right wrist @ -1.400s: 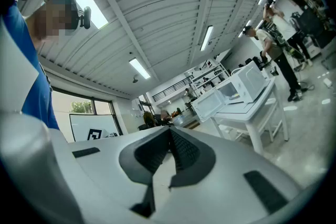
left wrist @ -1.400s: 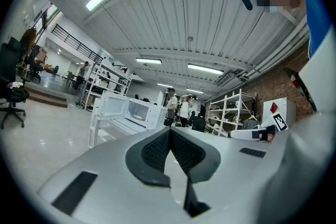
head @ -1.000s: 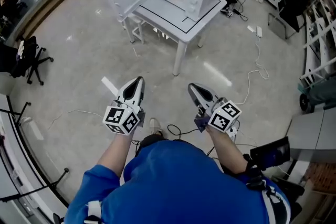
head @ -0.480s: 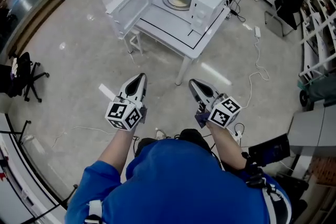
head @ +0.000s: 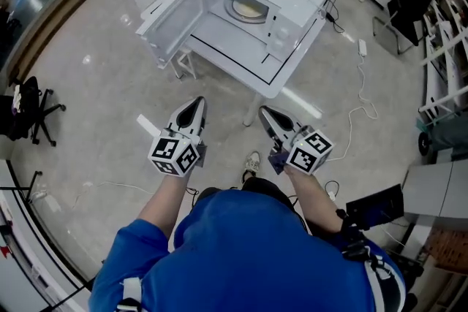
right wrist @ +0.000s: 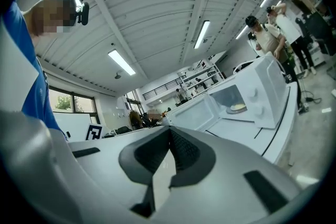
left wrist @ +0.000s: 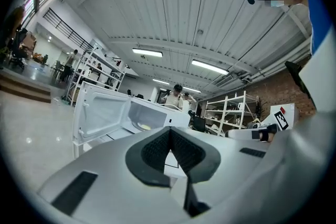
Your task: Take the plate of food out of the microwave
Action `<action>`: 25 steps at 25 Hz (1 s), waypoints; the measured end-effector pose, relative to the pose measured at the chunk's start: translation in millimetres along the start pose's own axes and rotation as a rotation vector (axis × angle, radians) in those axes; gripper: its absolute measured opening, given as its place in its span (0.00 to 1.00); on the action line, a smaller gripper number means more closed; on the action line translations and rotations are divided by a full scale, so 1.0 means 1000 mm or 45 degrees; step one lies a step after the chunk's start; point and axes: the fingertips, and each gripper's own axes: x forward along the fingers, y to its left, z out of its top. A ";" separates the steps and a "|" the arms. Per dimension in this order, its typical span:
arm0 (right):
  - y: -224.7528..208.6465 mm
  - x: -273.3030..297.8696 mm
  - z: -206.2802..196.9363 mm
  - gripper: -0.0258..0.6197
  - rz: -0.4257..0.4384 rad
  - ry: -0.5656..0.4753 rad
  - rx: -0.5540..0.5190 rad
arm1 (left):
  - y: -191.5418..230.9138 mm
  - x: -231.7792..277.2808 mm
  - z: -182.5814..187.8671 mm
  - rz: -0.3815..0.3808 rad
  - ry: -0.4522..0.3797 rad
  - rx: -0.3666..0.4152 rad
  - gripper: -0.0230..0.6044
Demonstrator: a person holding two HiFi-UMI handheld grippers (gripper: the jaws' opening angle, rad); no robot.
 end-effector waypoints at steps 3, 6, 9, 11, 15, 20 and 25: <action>-0.023 0.015 0.017 0.04 0.028 0.009 -0.004 | 0.005 0.034 0.000 0.018 0.006 0.000 0.05; -0.043 0.029 0.036 0.03 0.050 0.040 -0.018 | 0.009 0.069 0.003 0.036 0.007 -0.001 0.05; -0.064 0.038 0.045 0.03 0.083 0.057 -0.019 | 0.011 0.098 0.003 0.052 0.016 0.000 0.05; -0.078 0.043 0.048 0.04 0.099 0.052 0.001 | 0.012 0.116 0.002 0.064 0.023 0.005 0.05; -0.097 0.054 0.052 0.03 0.110 0.080 0.013 | 0.018 0.144 -0.001 0.079 0.039 0.012 0.05; -0.113 0.074 0.052 0.03 0.100 0.083 0.036 | 0.031 0.177 -0.001 0.056 0.065 0.014 0.05; -0.135 0.106 0.053 0.04 0.028 0.067 0.034 | 0.060 0.217 -0.002 -0.016 0.097 0.006 0.05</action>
